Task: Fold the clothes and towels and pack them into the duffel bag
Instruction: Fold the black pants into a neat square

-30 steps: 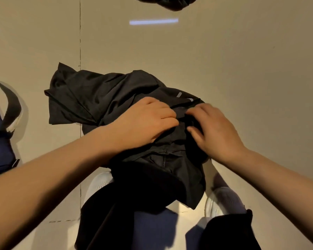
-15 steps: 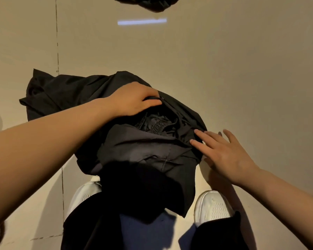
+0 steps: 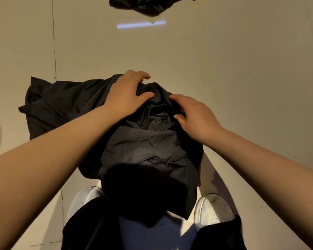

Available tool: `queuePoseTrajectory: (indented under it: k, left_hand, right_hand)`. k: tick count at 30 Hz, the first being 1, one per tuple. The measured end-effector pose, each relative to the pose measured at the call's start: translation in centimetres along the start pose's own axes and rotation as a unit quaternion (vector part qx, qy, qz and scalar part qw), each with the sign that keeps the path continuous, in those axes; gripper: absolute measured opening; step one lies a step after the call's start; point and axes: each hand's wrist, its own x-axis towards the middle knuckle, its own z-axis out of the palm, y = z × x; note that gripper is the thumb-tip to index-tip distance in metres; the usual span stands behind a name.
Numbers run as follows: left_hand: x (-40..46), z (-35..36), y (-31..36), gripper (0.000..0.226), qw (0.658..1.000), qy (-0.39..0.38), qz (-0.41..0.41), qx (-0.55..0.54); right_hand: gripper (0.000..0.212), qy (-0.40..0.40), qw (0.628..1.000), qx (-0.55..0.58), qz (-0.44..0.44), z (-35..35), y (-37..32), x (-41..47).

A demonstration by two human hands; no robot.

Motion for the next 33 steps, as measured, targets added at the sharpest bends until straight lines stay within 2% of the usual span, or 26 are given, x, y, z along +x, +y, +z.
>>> queuePoseTrajectory:
  k: [3,6,8,10,12,14,16,18,20,22,24,26,27,29,33]
  left_hand:
    - [-2.9,-1.1,0.9,0.035,0.989,0.066,0.111,0.066]
    - [-4.9,-0.4,2.5,0.042,0.975,0.065,0.166,0.131]
    - [-5.0,0.6,3.1,0.05,0.977,0.04,0.149,0.144]
    - [-4.4,1.3,2.9,0.059,0.985,-0.011,0.103,0.137]
    - [-3.7,1.5,2.0,0.067,0.991,-0.07,0.053,0.104]
    - [-3.4,1.2,1.3,0.073,0.993,-0.1,0.037,0.049]
    - [-3.3,0.6,0.8,0.08,0.992,-0.117,0.036,0.003]
    - [-3.3,0.2,0.3,0.092,0.989,-0.139,0.025,-0.043]
    - [-3.8,0.1,0.1,0.106,0.985,-0.147,-0.004,-0.093]
    - [-4.3,0.2,0.1,0.112,0.98,-0.147,-0.026,-0.13]
    - [-5.1,0.2,0.2,0.114,0.976,-0.148,-0.045,-0.153]
    - [-5.9,0.0,0.1,0.11,0.974,-0.149,-0.053,-0.161]
    - [-6.4,-0.1,0.1,0.11,0.974,-0.151,-0.053,-0.163]
    - [-7.2,-0.4,-0.1,0.112,0.971,-0.152,-0.063,-0.175]
    - [-8.9,-0.1,-1.2,0.108,0.981,-0.112,-0.068,-0.14]
  right_hand:
    - [0.043,0.036,0.995,0.07,0.059,-0.4,0.8,0.6]
    - [0.037,0.097,0.978,0.146,0.114,-1.4,1.6,0.8]
    - [0.029,0.108,0.981,0.087,0.135,-1.8,2.8,1.1]
    - [0.021,0.076,0.987,-0.005,0.144,-1.9,3.9,1.2]
    - [0.019,0.058,0.989,-0.08,0.111,-1.8,4.1,1.1]
    - [0.027,0.071,0.99,-0.123,0.015,-1.7,3.5,0.6]
    - [0.046,0.057,0.982,-0.158,-0.091,-1.6,2.4,0.0]
    - [0.064,0.027,0.971,-0.19,-0.141,-1.2,1.5,0.1]
    - [0.067,-0.009,0.97,-0.201,-0.14,-1.0,0.5,1.1]
    - [0.061,-0.053,0.974,-0.182,-0.124,-1.2,-0.6,2.7]
    - [0.047,-0.072,0.975,-0.166,-0.131,-1.8,-1.5,3.7]
    - [0.028,-0.076,0.965,-0.195,-0.16,-2.2,-2.4,3.9]
    - [0.026,-0.078,0.958,-0.214,-0.172,-2.3,-2.8,3.8]
    - [0.031,-0.086,0.957,-0.212,-0.179,-2.0,-3.5,3.3]
    - [0.057,-0.096,0.967,-0.183,-0.149,-1.2,-3.2,2.3]
